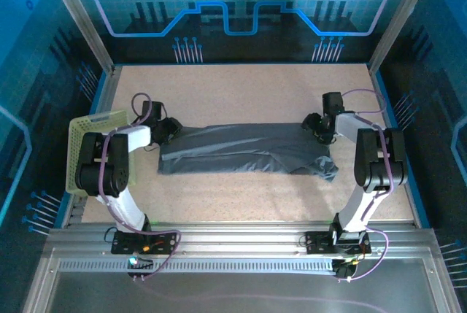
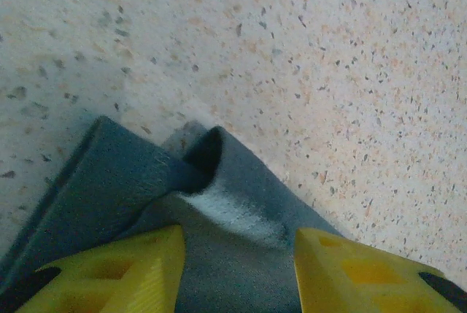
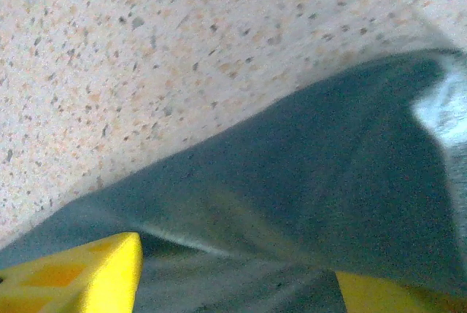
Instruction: Fold the inside-out t-shirt
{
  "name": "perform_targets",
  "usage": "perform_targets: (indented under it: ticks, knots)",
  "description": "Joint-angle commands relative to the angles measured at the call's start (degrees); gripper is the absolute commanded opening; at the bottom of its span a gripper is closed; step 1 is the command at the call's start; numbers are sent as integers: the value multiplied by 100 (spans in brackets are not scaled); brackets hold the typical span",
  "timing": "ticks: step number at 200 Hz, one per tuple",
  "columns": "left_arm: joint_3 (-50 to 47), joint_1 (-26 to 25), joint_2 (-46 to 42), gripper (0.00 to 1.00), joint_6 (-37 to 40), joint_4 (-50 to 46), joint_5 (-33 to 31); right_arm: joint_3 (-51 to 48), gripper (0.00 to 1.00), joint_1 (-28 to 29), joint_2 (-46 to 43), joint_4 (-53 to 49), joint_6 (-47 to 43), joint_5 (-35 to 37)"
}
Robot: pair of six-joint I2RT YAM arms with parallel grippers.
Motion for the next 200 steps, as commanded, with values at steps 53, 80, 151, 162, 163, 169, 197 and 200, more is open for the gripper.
perform_targets:
  ticks: [53,80,151,162,163,169,197,200]
  knots:
    - [539,-299,-1023,51,235,-961,-542,299,72,286,-533,-417,-473,177]
    - [675,-890,-1021,51,133,-995,-357,222,73,742,-886,-570,-509,335]
    - [-507,-1048,-530,52,-471,-274,17,-831,73,890,-1141,-548,-38,-26]
    - [-704,-950,-546,54,-473,-201,14,-989,73,680,-1161,-559,-4,19]
    - [-712,-930,-547,54,-475,-202,11,-995,73,660,-1166,-555,-4,14]
    - [-812,-844,-556,55,-479,-203,8,-1072,73,520,-1170,-551,5,34]
    - [-1120,-313,-740,57,-442,-182,6,-1310,73,-39,-1174,-582,-13,76]
    - [-1145,-264,-765,57,-438,-186,19,-1319,73,-74,-1171,-586,-22,66]
